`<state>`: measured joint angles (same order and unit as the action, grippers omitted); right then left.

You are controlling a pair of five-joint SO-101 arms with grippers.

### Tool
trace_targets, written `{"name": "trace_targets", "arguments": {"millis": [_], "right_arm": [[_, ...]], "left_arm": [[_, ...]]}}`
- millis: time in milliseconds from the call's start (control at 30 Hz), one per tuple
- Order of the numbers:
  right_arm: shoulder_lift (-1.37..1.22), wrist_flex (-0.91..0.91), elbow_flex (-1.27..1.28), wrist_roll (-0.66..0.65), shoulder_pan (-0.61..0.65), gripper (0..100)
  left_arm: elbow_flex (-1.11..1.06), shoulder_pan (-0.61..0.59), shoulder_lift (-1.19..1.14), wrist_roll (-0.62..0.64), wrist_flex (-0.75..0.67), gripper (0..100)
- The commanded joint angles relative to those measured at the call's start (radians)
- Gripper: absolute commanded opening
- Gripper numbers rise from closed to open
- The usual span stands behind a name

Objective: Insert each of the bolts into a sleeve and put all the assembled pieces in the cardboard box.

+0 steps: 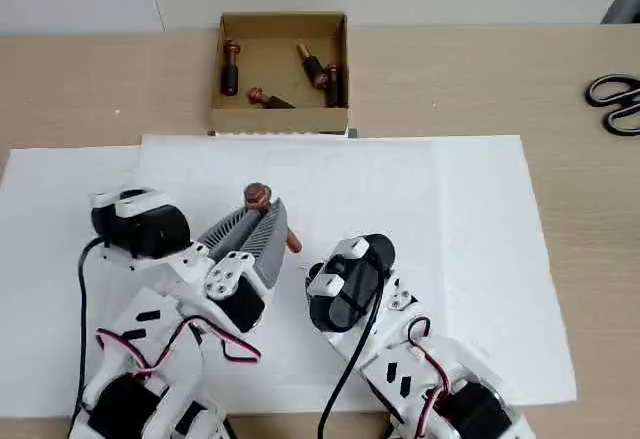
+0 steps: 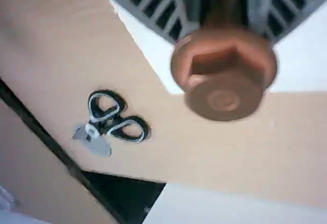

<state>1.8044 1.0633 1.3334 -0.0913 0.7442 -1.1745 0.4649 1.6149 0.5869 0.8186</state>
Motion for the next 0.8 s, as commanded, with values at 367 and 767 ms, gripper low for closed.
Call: {"name": "trace_targets", "arguments": {"millis": [367,767], "right_arm": [[0.005,-0.096,-0.044,-0.017,-0.008,0.4],[0.005,-0.097,-0.044,-0.017,-0.010,0.4]], "left_arm": [[-0.035,0.072,0.012,0.058,-0.025,0],[-0.077,0.080,0.012,0.106,-0.009,0]]}}
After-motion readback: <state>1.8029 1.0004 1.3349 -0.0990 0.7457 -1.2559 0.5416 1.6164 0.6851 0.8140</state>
